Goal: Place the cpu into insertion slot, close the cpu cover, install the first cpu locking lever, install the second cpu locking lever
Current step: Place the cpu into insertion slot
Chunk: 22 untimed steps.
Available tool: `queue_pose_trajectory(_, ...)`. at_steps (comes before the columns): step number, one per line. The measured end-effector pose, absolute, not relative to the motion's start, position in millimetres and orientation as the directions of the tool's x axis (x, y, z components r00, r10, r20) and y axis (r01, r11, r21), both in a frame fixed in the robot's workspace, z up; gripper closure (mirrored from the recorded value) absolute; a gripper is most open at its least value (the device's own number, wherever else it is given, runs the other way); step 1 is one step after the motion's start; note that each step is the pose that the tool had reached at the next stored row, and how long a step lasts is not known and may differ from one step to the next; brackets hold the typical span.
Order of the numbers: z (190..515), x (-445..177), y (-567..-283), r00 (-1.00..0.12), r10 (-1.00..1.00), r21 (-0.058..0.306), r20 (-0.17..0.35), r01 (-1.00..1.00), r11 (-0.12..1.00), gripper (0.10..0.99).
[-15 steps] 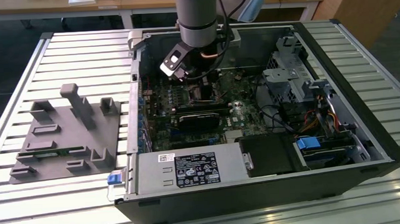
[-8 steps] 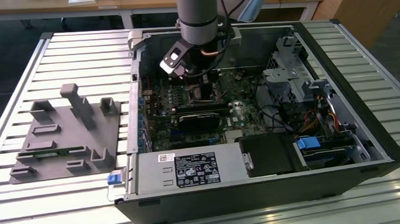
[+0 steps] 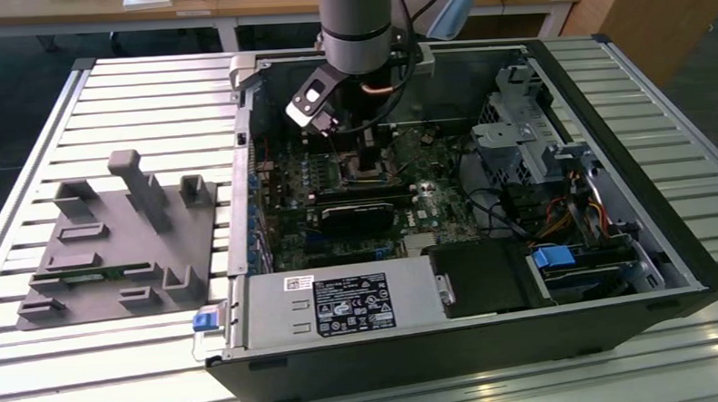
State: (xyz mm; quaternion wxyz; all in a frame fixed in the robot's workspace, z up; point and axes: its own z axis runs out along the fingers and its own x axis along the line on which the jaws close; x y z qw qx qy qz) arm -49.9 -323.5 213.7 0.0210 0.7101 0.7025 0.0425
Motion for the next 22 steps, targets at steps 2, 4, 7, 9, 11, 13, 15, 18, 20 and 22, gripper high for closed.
queue_pose_trajectory(2, 214.1, -50.0, -324.5, 0.010, 0.999, 0.088, 0.034, 0.996, -0.013, 0.675)
queue_pose_trajectory(4, 214.2, -49.9, -326.1, 0.010, 0.999, 0.087, 0.042, 0.996, -0.013, 0.729)
queue_pose_trajectory(7, 214.5, -49.9, -328.3, 0.010, 0.998, 0.084, 0.058, 0.996, -0.015, 0.847)
queue_pose_trajectory(9, 214.6, -49.9, -329.1, 0.010, 0.998, 0.083, 0.062, 0.996, -0.015, 0.965)
queue_pose_trajectory(11, 214.6, -49.9, -329.2, 0.010, 0.998, 0.082, 0.063, 0.996, -0.015, 0.980)
queue_pose_trajectory(13, 214.9, -49.9, -329.4, 0.010, 0.998, 0.082, 0.064, 0.997, -0.015, 0.980)
queue_pose_trajectory(15, 214.9, -49.8, -329.4, 0.010, 0.998, 0.081, 0.065, 0.997, -0.015, 0.980)
queue_pose_trajectory(18, 215.3, -49.9, -329.5, 0.010, 0.998, 0.081, 0.066, 0.997, -0.015, 0.980)
queue_pose_trajectory(20, 215.5, -49.9, -329.4, 0.010, 0.998, 0.081, 0.068, 0.997, -0.015, 0.980)
queue_pose_trajectory(22, 215.6, -49.8, -329.4, 0.010, 0.998, 0.081, 0.068, 0.997, -0.015, 0.980)
